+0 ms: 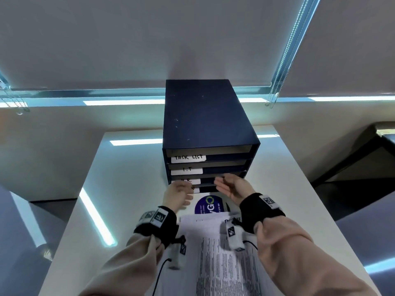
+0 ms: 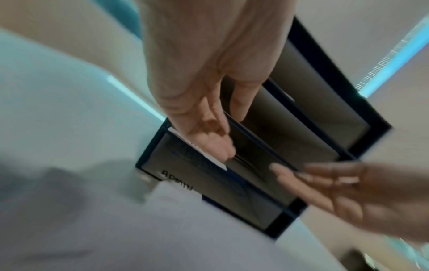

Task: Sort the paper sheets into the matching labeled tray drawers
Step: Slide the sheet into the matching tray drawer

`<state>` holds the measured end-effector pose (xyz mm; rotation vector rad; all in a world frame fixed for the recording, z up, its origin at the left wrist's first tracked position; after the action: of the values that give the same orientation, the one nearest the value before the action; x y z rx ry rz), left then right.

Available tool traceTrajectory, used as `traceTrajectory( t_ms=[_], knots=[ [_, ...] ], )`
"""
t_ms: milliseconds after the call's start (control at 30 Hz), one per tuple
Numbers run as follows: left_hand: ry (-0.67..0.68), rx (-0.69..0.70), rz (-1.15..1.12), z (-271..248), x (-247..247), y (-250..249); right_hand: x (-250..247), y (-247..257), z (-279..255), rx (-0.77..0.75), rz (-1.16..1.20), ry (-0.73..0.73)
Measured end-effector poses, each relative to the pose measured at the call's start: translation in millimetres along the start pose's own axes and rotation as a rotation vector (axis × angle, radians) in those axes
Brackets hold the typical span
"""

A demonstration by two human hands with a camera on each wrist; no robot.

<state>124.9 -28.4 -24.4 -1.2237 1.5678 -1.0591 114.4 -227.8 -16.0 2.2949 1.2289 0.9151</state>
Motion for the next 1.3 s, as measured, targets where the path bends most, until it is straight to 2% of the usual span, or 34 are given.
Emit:
traceTrajectory(
  t_ms=[100,200,267,367,400,433,500,567,667,800,933,1300],
  knots=[
    [0.201,0.221,0.257,-41,3,15,-25,-18,-22,-0.002,-0.122,0.009],
    [0.467,0.405,0.871,-73,9,42,-56,-39,-49,-0.008,-0.202,-0.039],
    [0.523,0.488,1.187,-87,11,57,-73,-56,-65,-0.038,-0.309,-0.159],
    [0.499,0.478,1.279,-95,13,65,-98,-86,-79,-0.111,-0.541,-0.345],
    [0.485,0.478,1.228,-97,13,64,-104,-95,-83,-0.125,-0.618,-0.381],
    [0.455,0.473,1.086,-99,13,63,-109,-102,-88,-0.130,-0.680,-0.407],
    [0.372,0.402,0.643,-107,9,55,-115,-110,-99,-0.122,-0.679,-0.388],
    [0.319,0.296,0.229,-114,3,39,-115,-110,-111,-0.109,-0.555,-0.314],
    [0.257,0.211,-0.001,-122,-7,14,-112,-109,-125,-0.081,-0.394,-0.133],
    [0.117,0.097,-0.147,-110,-23,-4,-109,-107,-129,-0.014,-0.247,-0.033],
    [0.044,-0.036,-0.223,-94,-35,-4,-95,-104,-146,-0.031,-0.314,0.130],
    [0.049,-0.088,-0.292,-93,-31,1,-97,-111,-156,-0.046,-0.278,0.142]
  ],
)
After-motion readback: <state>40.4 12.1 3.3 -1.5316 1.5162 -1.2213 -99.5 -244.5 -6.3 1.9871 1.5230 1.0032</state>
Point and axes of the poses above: each hand's wrist, its own z-axis towards the middle knuckle, its own x-axis out of the palm, y = z × x, the point moved 1 cm from there along z, towards the middle knuckle, and after that the axes turned 11 degrees about x, right-handed, at the moved point
